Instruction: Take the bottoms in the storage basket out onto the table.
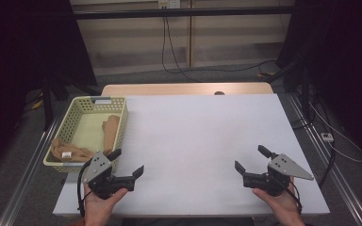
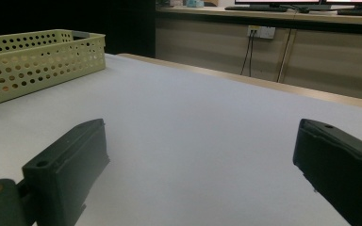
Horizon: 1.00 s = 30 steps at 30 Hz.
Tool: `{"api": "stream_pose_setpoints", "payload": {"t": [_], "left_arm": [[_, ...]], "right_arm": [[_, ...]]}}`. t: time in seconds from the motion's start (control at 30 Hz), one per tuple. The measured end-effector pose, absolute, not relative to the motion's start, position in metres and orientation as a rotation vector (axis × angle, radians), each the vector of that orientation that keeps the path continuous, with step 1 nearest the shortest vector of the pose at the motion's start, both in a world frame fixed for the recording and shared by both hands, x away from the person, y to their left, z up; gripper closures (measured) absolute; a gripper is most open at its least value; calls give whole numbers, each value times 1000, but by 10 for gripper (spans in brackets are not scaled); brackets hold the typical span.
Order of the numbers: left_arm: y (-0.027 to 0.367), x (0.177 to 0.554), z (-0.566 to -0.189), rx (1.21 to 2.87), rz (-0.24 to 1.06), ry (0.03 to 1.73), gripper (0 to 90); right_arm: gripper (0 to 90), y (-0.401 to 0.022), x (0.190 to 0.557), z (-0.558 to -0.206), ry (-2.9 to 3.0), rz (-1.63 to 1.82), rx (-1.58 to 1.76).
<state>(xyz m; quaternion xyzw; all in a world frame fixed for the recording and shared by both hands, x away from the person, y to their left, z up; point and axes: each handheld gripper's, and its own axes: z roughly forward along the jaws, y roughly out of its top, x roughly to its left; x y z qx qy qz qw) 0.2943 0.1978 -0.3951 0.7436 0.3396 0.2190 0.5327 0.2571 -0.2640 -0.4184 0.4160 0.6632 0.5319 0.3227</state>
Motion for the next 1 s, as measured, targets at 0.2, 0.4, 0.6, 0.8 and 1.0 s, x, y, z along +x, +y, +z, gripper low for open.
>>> {"api": "stream_pose_setpoints", "payload": {"t": [0.2, 0.4, 0.6, 0.8, 1.0], "left_arm": [[199, 297, -393, 1778, 512, 811, 47], [205, 299, -389, 1769, 524, 821, 40], [203, 304, -387, 1805, 499, 811, 45], [208, 306, -383, 1816, 508, 817, 45], [214, 308, -378, 1807, 517, 827, 51]], "right_arm": [[37, -265, 257, -419, 1745, 1406, 1094], [42, -265, 257, -419, 1749, 1409, 1097], [43, -265, 258, -420, 1755, 1407, 1110], [43, -266, 259, -420, 1754, 1406, 1111], [43, -266, 259, -420, 1756, 1402, 1116]]}}
